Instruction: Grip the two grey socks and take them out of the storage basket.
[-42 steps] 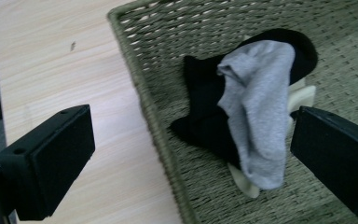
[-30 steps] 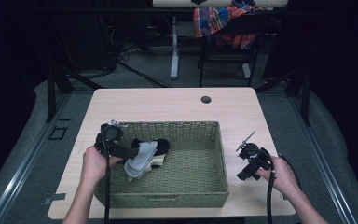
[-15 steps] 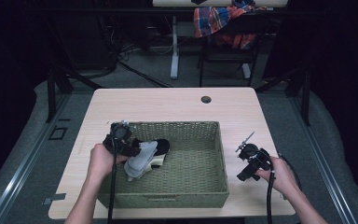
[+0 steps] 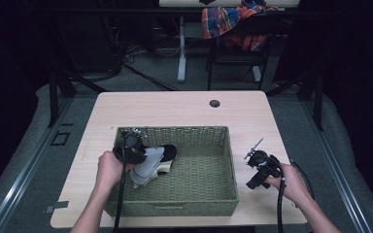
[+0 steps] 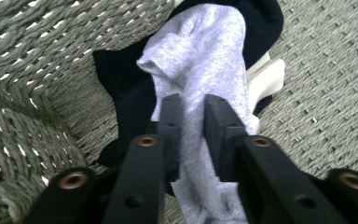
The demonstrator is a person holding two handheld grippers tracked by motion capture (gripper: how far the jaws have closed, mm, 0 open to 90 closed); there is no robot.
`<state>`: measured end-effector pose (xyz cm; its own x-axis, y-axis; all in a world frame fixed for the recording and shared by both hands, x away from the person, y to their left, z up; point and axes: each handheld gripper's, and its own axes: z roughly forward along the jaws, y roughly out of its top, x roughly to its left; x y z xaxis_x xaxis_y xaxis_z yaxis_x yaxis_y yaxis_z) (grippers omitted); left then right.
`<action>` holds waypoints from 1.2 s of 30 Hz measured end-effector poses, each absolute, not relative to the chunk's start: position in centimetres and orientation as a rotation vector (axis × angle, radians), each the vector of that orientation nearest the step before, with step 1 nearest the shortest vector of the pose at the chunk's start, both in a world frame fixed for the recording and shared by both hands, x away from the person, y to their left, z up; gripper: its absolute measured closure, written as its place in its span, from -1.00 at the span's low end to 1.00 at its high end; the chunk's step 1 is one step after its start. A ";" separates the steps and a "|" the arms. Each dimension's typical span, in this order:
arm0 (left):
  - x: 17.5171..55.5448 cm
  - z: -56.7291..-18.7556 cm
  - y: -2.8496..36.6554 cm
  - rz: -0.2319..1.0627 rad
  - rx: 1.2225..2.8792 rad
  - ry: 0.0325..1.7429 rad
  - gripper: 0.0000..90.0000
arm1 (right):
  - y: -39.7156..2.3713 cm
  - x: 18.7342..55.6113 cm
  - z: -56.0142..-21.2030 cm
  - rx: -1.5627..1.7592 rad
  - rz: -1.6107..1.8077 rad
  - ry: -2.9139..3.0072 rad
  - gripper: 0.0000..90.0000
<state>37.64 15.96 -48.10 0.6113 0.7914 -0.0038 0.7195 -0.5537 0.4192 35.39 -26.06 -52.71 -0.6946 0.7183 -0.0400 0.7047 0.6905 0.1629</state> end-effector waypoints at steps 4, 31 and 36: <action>37.4 -47.8 15.9 0.267 2.453 1.189 0.90 | -26.1 35.4 -52.7 1.173 0.203 2.797 -0.77; 36.4 -44.8 17.5 0.313 2.349 1.159 0.90 | -26.2 35.4 -52.6 1.171 0.201 2.799 -0.77; 36.2 -44.4 17.7 0.317 2.335 1.157 0.90 | -26.2 35.5 -52.5 1.162 0.197 2.795 -0.77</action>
